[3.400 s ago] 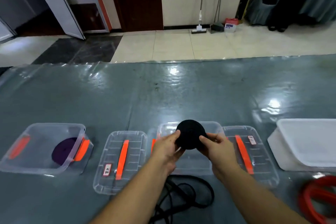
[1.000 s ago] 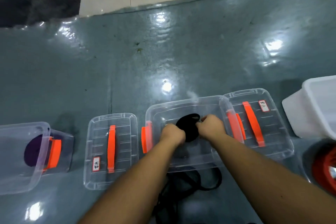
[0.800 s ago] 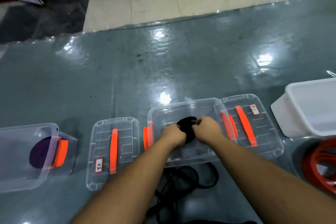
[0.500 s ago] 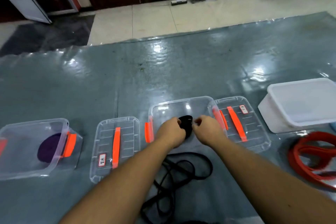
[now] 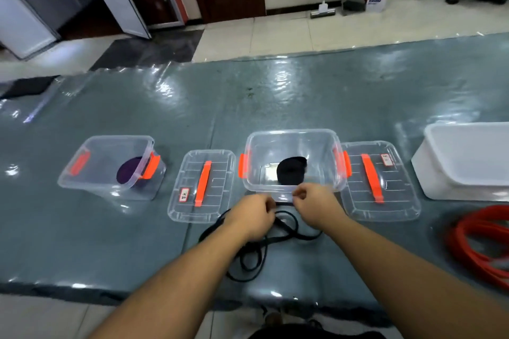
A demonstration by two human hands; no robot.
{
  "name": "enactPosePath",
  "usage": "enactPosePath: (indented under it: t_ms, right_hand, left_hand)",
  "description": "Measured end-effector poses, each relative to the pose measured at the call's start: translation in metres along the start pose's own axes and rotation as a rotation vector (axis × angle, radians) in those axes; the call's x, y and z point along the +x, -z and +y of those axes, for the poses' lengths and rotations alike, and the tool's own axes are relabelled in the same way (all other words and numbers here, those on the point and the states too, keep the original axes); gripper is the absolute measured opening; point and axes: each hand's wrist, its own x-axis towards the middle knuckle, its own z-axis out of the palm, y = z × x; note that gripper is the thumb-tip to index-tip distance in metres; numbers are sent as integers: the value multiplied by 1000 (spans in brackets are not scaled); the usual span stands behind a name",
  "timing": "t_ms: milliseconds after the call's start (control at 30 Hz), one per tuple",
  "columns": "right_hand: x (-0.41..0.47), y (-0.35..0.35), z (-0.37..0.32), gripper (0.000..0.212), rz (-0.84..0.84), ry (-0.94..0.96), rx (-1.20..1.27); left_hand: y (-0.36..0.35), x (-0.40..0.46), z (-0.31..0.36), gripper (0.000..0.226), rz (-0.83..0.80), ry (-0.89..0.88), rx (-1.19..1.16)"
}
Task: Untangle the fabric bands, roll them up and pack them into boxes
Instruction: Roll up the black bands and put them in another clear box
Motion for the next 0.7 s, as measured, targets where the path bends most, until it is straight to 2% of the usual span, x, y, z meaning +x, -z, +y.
enactPosePath:
  t_ms: [200, 367, 500, 600, 700]
  right_hand:
    - [-39, -38, 32, 22, -211, -6, -114]
    - [-49, -63, 40, 26, -315, -33, -130]
    - [-50, -83, 39, 26, -345, -52, -127]
    - [-51, -98, 34, 26, -332, -81, -114]
    - [-57, -113, 30, 23, -320, -120, -98]
  left_hand:
    - [-51, -38, -48, 30, -160, 148, 107]
    - [-79, -48, -86, 29, -256, 162, 226]
    - [-97, -47, -111, 32, -316, 42, 415]
    - [-108, -46, -127, 26, -303, -72, 532]
    - [-115, -46, -140, 30, -269, -168, 623]
